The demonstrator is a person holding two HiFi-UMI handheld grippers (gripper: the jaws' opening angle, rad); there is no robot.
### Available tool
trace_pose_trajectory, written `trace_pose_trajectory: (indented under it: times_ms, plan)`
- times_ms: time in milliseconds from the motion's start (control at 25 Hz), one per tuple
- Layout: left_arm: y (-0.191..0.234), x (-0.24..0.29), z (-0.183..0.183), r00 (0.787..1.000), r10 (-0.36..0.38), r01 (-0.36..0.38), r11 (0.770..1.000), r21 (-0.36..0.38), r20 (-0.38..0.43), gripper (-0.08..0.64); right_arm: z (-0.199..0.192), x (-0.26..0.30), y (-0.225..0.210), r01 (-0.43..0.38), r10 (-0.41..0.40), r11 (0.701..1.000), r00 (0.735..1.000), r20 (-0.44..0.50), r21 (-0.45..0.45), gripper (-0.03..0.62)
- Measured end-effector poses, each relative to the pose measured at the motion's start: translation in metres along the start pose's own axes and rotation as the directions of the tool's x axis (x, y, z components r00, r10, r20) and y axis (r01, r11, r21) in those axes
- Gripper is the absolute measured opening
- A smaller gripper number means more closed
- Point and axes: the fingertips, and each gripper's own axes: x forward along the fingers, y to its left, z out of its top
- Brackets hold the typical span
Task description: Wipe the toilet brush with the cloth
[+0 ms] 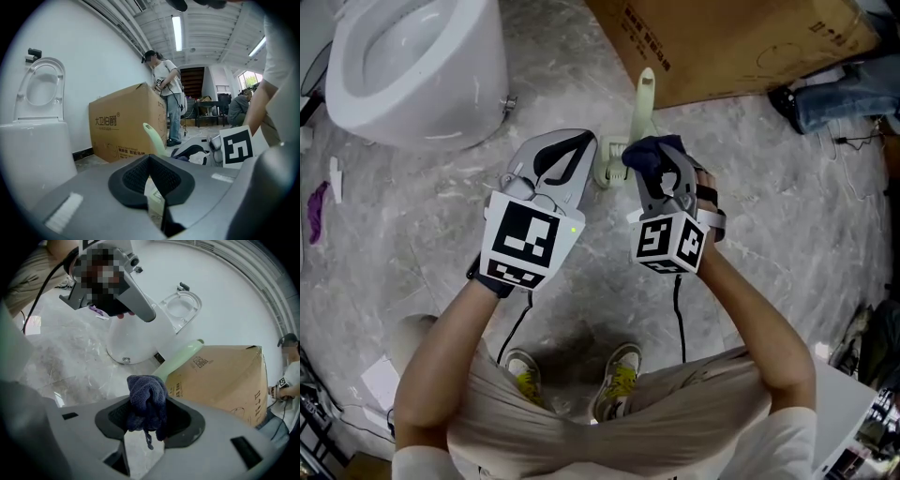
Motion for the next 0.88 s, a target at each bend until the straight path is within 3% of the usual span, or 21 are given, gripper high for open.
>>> trace_pose_trajectory:
  times_ms: [880]
  plan:
    - [-0.004, 0.003, -0.01, 0.999, -0.004, 0.004, 1.0, -0.001, -0.051, 0.002, -0.037, 0.044, 0.046, -0.138, 0.132, 0.989, 0.986, -0.097, -0.056, 0.184]
